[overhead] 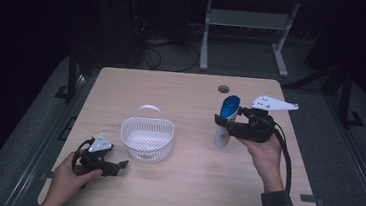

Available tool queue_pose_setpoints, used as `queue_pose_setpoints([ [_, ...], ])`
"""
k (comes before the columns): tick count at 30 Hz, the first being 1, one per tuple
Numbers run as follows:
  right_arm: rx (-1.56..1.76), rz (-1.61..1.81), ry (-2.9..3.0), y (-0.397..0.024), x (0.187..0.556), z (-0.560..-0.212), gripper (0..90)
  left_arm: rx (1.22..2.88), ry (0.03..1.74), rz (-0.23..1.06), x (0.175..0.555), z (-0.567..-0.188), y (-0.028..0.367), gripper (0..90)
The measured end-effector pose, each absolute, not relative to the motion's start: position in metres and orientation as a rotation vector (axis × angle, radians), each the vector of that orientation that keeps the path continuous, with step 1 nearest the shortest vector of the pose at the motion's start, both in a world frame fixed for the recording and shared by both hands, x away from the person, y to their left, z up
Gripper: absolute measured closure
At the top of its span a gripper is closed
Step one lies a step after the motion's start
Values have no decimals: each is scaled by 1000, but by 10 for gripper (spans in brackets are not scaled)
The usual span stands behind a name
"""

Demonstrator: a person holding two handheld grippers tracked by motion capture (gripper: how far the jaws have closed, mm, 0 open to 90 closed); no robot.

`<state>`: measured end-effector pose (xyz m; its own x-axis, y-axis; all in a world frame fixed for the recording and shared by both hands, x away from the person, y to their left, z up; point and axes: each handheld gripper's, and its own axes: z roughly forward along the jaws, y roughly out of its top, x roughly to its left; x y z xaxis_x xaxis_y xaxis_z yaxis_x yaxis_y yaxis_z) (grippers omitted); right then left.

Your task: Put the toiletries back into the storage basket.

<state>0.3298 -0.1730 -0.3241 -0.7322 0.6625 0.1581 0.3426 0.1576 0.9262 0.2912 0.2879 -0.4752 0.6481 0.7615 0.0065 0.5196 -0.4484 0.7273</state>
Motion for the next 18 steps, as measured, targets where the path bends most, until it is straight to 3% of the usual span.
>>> queue_pose_setpoints([
  [18,874,1636,2203,-128,337,-315,337,2155,990,434,291,-475,288,130],
])
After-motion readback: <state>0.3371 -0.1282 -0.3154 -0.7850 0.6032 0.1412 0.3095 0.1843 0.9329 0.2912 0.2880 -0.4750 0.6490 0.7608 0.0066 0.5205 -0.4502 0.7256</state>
